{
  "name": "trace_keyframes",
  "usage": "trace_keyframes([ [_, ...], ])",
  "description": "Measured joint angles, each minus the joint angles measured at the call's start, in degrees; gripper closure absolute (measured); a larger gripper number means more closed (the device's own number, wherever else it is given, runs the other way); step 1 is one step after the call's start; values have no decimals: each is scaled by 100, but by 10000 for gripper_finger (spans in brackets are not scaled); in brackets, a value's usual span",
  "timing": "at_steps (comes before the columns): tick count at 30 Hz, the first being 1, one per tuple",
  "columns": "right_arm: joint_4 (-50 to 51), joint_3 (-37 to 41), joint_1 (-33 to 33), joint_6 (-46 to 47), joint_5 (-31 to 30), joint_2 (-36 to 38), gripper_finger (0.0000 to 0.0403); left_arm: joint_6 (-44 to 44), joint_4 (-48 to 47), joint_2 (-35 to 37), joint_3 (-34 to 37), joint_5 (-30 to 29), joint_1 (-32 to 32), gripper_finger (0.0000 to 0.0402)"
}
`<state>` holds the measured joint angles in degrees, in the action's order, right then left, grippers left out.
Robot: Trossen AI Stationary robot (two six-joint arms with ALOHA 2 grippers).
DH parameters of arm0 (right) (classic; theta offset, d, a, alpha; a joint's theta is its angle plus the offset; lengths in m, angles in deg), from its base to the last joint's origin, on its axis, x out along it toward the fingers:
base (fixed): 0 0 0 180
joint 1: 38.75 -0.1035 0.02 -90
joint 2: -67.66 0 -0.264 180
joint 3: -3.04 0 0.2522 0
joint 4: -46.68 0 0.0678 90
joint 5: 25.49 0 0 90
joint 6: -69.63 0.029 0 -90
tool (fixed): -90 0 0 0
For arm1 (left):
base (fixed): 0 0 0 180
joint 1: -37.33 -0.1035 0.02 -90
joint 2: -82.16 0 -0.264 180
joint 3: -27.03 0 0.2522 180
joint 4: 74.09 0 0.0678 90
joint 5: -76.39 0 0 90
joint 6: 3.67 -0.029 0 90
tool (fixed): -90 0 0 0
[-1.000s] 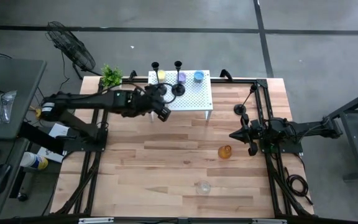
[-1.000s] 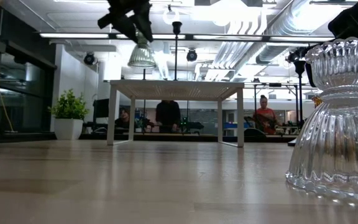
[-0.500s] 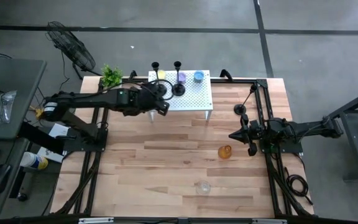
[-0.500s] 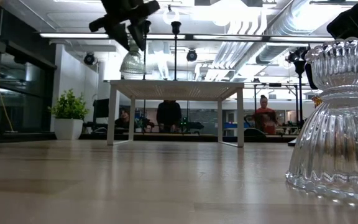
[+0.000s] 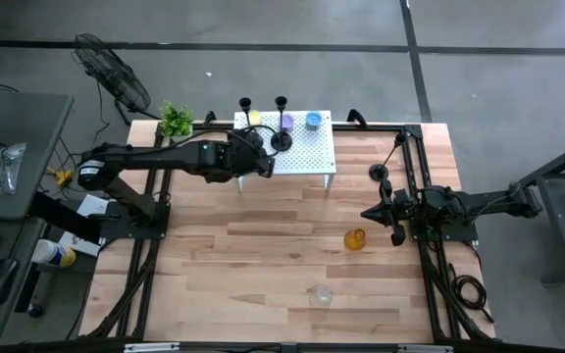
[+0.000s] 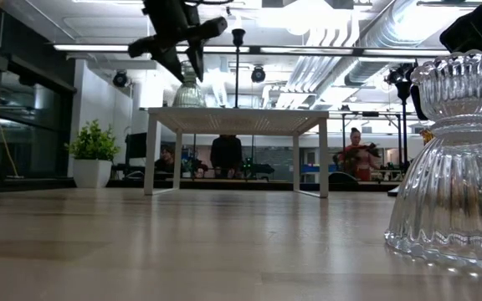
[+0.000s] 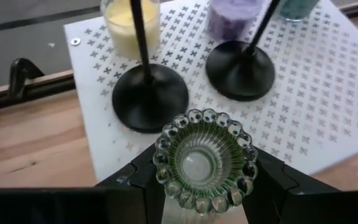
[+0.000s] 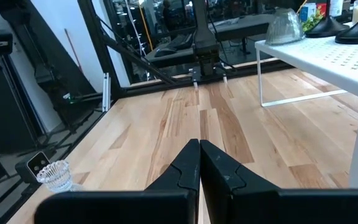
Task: Pick & Place candle stick holders
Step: Put the green glass candle holder on the shelf
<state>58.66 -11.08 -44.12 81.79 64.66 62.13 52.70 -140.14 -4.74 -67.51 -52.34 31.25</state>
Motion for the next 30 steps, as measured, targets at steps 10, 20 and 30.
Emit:
trace_keyframes([
  [10,0,0,0,0,2,-4,400,150,-20,-48,4,-73,-152,249],
  [20,-4,0,0,0,2,-4,400,193,-40,-62,7,-112,-271,249],
  [30,-7,0,0,0,2,-4,400,96,-1,-81,7,-108,-381,249],
])
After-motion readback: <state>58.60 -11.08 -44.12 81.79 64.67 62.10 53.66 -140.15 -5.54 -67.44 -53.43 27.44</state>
